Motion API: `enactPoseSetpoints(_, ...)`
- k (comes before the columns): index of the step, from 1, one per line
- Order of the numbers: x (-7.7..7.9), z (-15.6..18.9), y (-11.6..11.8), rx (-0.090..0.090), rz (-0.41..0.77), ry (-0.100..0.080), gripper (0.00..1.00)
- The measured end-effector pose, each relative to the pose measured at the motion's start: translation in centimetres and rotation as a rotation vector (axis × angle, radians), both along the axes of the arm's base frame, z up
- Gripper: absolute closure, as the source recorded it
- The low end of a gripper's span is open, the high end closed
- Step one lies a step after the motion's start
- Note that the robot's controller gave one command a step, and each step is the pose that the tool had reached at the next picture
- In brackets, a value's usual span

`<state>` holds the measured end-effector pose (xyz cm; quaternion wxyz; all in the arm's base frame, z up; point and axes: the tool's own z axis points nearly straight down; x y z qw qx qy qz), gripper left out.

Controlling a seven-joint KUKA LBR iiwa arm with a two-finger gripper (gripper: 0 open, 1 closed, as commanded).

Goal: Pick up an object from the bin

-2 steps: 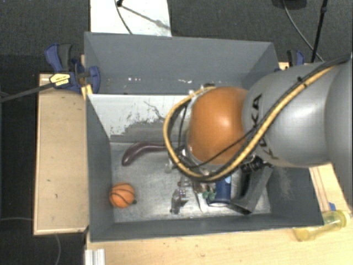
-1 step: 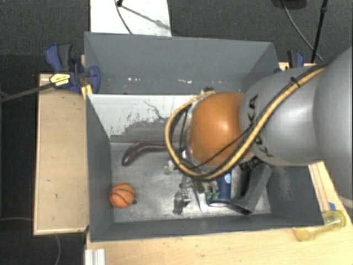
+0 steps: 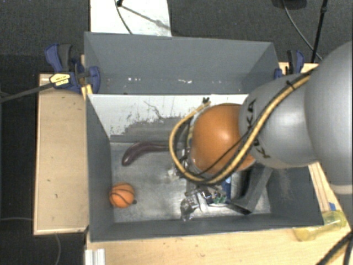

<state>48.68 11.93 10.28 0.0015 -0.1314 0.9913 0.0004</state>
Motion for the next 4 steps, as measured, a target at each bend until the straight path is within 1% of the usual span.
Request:
enactPoseSetpoints(1, 1.4, -1.8, -4.7, 0.0, 0.132, 0.002, 0.0)
enactPoseSetpoints(2, 1.8, -2.3, -9.0, -0.001, 0.173, 0.003, 0.0)
enactPoseSetpoints(3, 6.8, -3.0, -8.6, 0.0, 0.309, 0.006, 0.0)
enactPoseSetpoints(4, 5.8, -2.7, -13.8, 0.005, 0.306, -0.018, 1.0)
